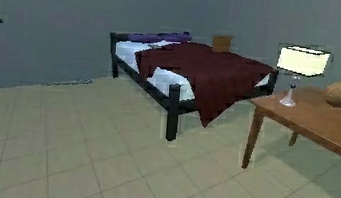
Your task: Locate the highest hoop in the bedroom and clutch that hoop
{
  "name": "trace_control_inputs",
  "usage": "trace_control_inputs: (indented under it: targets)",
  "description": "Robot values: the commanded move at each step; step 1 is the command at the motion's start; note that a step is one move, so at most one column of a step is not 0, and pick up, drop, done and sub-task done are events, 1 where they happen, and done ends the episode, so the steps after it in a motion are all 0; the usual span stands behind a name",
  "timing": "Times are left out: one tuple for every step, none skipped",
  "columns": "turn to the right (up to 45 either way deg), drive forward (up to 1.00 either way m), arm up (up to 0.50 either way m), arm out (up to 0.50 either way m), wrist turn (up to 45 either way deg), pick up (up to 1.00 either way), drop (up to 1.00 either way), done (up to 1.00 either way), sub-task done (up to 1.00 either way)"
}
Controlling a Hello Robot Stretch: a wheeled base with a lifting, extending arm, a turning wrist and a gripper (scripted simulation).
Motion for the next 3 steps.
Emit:
trace_control_inputs:
  targets:
    - [0.0,0.15,0.00,0.00,0.0,0.00,0.00,0.00,0.00]
    - [-30.0,0.00,0.00,0.00,0.0,0.00,0.00,0.00,0.00]
    - [0.0,1.00,0.00,0.00,0.0,0.00,0.00,0.00,0.00]
